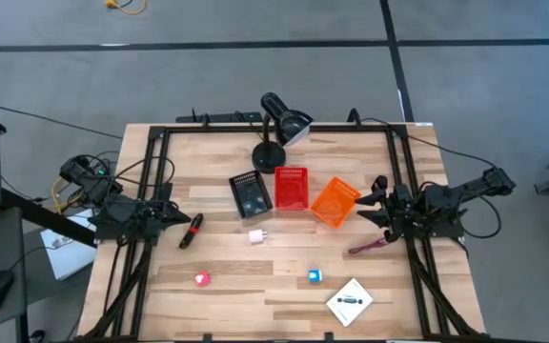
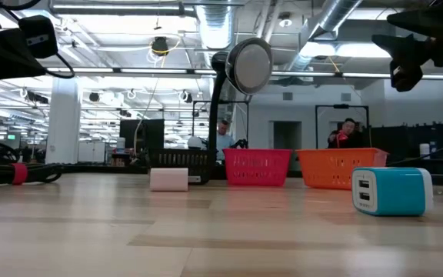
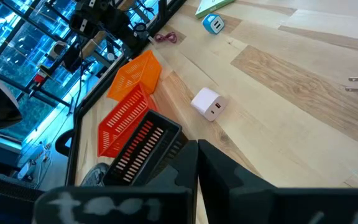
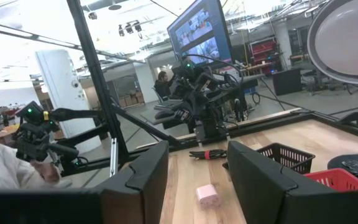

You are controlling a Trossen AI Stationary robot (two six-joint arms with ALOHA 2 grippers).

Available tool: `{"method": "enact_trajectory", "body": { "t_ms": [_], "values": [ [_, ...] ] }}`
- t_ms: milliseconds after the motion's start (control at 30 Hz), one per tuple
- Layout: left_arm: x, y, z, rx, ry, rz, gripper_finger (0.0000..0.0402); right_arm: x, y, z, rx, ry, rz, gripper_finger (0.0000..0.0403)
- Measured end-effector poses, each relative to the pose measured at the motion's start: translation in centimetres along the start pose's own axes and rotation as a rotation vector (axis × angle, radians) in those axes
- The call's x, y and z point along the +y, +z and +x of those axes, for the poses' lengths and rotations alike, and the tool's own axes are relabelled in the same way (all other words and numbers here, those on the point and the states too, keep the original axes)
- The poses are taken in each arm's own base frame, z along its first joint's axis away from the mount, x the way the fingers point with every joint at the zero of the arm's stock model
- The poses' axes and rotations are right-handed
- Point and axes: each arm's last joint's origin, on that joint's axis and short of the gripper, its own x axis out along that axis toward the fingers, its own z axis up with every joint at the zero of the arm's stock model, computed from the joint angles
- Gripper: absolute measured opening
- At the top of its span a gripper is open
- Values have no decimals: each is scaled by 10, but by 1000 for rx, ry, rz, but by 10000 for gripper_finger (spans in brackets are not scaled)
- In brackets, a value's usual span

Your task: Pick and place items into bin

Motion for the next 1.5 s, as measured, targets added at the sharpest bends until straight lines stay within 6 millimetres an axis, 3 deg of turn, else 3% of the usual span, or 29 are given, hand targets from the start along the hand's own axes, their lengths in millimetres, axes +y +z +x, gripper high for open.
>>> {"method": "enact_trajectory", "body": {
  "t_ms": [833, 1067, 1500],
  "values": [
    [4, 6, 0, -52, 50, -16, 0, 0, 0, 0, 0, 0, 0, 159],
    [3, 7, 0, -72, 20, -112, 0, 0, 0, 0, 0, 0, 0, 159],
    [6, 6, 0, -28, 96, 78, 0, 0, 0, 0, 0, 0, 0, 159]
  ]
}}
